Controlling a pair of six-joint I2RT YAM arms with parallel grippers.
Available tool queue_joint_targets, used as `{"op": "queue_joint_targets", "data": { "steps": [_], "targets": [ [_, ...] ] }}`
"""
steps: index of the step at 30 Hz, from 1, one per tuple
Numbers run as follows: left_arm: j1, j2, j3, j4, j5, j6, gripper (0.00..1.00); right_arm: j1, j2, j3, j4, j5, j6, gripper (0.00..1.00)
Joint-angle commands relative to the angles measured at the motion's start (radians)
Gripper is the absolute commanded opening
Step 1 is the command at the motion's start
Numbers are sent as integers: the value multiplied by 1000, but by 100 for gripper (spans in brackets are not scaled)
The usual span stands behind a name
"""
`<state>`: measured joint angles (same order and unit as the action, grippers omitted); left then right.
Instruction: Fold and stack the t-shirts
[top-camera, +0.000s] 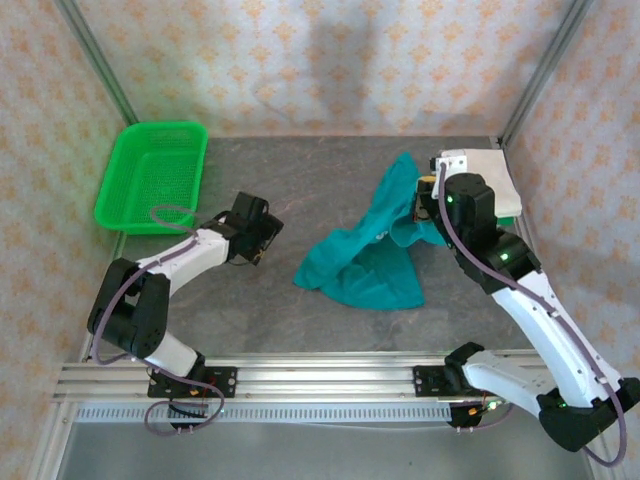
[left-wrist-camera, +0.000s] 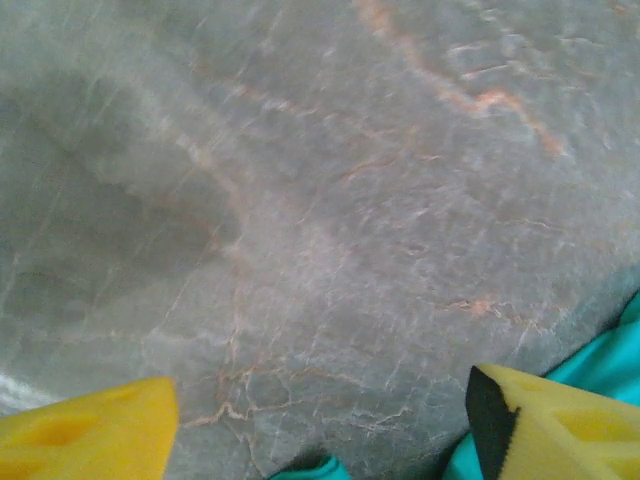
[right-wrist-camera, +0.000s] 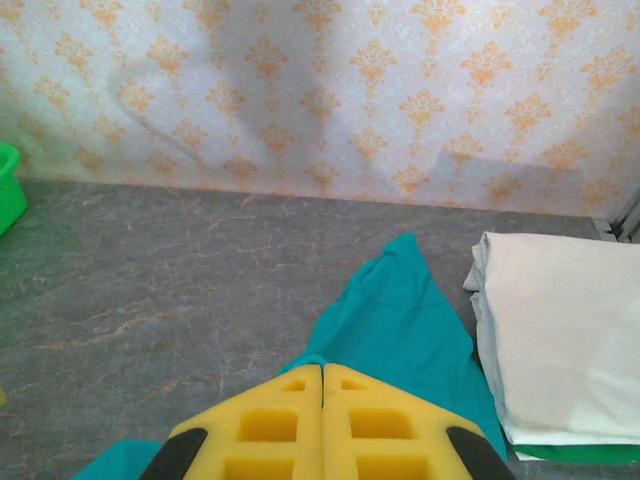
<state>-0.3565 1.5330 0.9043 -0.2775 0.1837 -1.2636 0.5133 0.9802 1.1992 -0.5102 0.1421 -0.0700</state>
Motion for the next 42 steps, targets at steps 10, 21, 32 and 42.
{"op": "queue_joint_targets", "data": {
  "steps": [10,21,32,42],
  "targets": [
    [-193,-70,-70,-55,40,-276,57,-7,20,-15,-28,9,35,0],
    [-272,-9,-74,-88,51,-396,43,-7,3,-58,-19,8,36,0],
    [-271,93,-25,-94,45,-390,40,-7,-20,-73,-27,23,49,0],
    [-253,142,-15,-89,29,-379,15,-7,-31,-72,-37,22,58,0]
  ]
}}
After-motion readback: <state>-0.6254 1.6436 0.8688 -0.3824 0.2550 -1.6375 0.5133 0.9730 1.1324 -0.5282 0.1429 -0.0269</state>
